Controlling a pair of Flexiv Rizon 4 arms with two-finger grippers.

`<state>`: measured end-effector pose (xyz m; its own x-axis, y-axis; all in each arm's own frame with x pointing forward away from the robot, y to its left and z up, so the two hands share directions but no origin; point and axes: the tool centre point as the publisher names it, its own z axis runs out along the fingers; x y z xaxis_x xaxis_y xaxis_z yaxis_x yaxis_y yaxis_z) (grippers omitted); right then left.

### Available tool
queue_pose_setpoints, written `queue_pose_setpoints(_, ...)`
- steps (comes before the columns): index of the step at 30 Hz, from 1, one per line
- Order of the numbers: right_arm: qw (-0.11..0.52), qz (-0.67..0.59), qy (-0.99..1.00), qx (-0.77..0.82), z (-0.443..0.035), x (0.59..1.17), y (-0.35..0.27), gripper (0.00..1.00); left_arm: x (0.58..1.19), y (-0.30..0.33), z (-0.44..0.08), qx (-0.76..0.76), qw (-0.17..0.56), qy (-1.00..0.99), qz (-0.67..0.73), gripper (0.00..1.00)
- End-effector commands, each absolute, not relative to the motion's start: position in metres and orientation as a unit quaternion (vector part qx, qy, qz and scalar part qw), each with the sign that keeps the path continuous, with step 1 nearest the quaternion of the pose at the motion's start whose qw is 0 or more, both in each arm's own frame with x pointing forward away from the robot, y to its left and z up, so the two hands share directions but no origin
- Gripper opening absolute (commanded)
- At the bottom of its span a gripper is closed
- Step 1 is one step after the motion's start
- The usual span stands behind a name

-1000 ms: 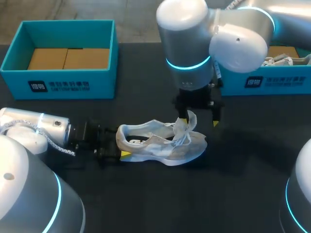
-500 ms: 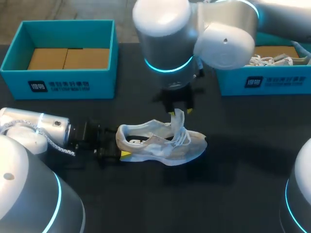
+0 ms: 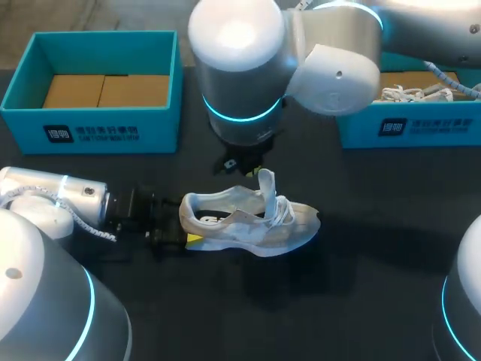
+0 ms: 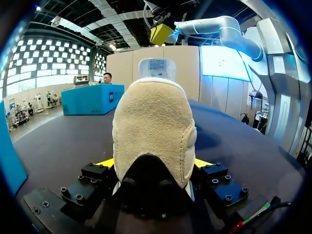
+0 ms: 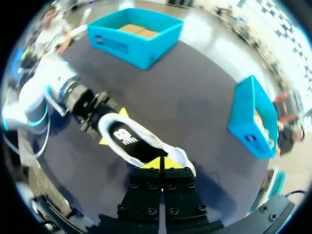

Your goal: Take the shoe out of the shoebox, open the shoe tongue, remove and reinsert the insole, then place the shoe into the shoebox

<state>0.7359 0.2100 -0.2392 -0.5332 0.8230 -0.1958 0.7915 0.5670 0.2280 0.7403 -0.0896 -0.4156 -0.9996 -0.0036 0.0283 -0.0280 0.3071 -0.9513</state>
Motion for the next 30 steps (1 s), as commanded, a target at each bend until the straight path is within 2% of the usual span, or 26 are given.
queue_pose_setpoints(1, 0.087, 0.047, 0.960, 0.261, -0.247, 0.742, 0.217, 0.00, 0.738, -0.089, -0.418, 0.010, 0.010, -0.808, 0.588, 0.00)
queue_pose_setpoints(9, 0.058, -0.009, 0.988, 0.145, -0.264, 0.736, 0.236, 0.00, 0.738, -0.089, -0.418, 0.010, 0.010, -0.808, 0.588, 0.00)
queue_pose_setpoints(30, 0.066, -0.005, 0.992, 0.111, -0.302, 0.746, 0.231, 0.00, 0.738, -0.089, -0.418, 0.010, 0.010, -0.808, 0.588, 0.00)
